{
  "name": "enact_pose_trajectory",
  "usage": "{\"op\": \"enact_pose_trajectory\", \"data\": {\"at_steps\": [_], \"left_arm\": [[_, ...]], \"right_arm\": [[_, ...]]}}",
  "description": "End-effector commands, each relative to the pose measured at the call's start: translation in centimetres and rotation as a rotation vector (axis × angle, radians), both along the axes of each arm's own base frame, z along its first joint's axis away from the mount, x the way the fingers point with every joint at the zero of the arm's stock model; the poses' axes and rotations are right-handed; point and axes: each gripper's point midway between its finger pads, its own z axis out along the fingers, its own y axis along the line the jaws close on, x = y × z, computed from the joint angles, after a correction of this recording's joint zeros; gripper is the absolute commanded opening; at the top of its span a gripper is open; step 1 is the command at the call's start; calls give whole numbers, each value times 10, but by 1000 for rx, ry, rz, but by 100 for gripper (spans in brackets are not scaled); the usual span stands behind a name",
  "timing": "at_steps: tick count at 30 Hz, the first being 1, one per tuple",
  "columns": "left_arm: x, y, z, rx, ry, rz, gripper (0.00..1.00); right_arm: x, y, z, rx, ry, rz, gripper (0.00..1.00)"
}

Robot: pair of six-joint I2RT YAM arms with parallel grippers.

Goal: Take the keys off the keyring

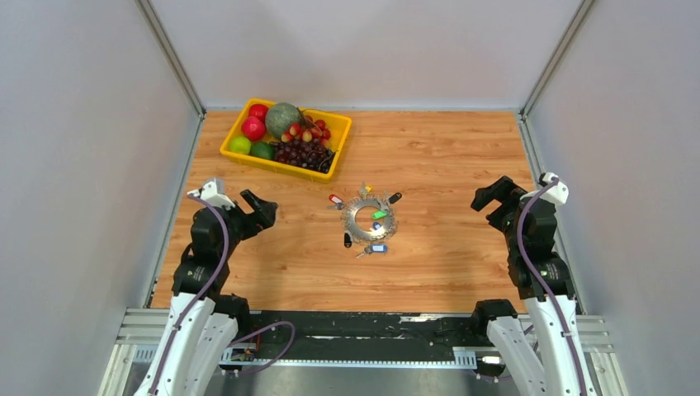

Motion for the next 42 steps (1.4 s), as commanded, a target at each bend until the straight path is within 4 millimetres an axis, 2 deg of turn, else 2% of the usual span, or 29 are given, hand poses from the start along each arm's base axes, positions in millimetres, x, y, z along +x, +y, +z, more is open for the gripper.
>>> {"op": "enact_pose_trajectory", "data": {"at_steps": [1,3,7,9,12,14,15,16,17,20,21,22,25,28,31,35,38,42], "left_arm": [[2,-5,3,11,5,-36,100],[2,-7,2,12,3,-48,100],[3,-9,-2,16,4,-66,100],[6,-17,-6,-20,8,-91,100],[12,-39,-12,-131,-5,-155,100],[17,-52,-17,-144,1,-184,100],[23,-53,-22,-126,13,-172,100],[22,-65,-28,-99,33,-207,100],[26,-67,-27,-77,21,-199,100],[30,-90,-36,-8,24,-271,100],[34,-95,-32,-8,-2,-283,100],[34,-99,-39,9,9,-302,100],[40,-107,-43,46,-17,-348,100],[45,-110,-53,87,-22,-375,100],[51,-117,-50,91,-66,-402,100],[57,-125,-51,87,-113,-434,100],[56,-130,-61,73,-129,-456,100],[55,-136,-63,42,-141,-474,99]], "right_arm": [[-2,-10,11,6,-32,-68,100],[-4,-6,12,21,-39,-51,100],[0,30,11,12,-60,187,99],[3,49,6,36,-60,292,96],[13,73,-14,71,10,413,87],[20,87,-30,61,68,471,85],[22,95,-37,51,96,492,82],[25,104,-42,37,114,513,80],[27,111,-48,19,137,525,80],[33,139,-59,-25,175,567,76],[34,148,-63,-35,187,581,75],[37,155,-69,-46,203,589,73],[40,176,-86,-68,260,625,72],[42,188,-100,-91,303,642,72],[45,194,-110,-97,332,632,72],[53,194,-125,-109,367,595,68],[59,201,-135,-118,390,613,63],[74,206,-141,-140,406,609,59]]}}
